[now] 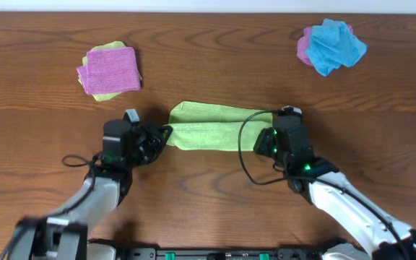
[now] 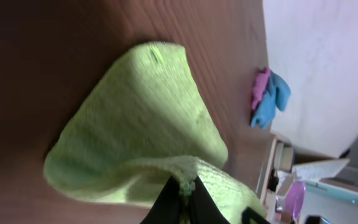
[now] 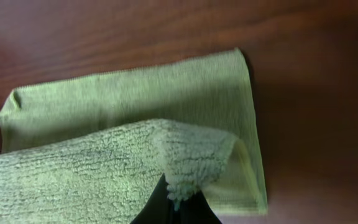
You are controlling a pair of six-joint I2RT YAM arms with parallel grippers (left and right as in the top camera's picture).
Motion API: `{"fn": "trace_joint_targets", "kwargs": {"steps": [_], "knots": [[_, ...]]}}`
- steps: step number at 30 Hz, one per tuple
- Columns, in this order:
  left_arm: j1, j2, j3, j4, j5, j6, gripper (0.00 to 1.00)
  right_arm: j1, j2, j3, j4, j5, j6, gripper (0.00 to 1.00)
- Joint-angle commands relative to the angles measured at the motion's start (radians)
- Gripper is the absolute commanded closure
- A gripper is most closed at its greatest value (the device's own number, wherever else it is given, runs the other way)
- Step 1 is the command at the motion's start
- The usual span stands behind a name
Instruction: Fold the cloth
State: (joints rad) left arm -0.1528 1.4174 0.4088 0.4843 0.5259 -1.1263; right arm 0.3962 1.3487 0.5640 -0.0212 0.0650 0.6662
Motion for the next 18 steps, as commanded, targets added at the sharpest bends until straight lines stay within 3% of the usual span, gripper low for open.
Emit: {"fn": "trace_joint_targets", "kwargs": {"steps": [1,9,18], "knots": [[0.012,0.079,0.074,0.025,-0.082,0.005,0.94,-0.043,0.032,0.012,0.016,0.111,-0.047,0.99],[0.012,0.271,0.238,0.029,-0.089,0.054,0.94,-0.098,0.134,0.012,0.166,0.115,-0.081,0.99],[0.012,0.343,0.297,0.031,-0.127,0.076,0.94,-0.138,0.255,0.012,0.318,0.114,-0.081,0.99]]}}
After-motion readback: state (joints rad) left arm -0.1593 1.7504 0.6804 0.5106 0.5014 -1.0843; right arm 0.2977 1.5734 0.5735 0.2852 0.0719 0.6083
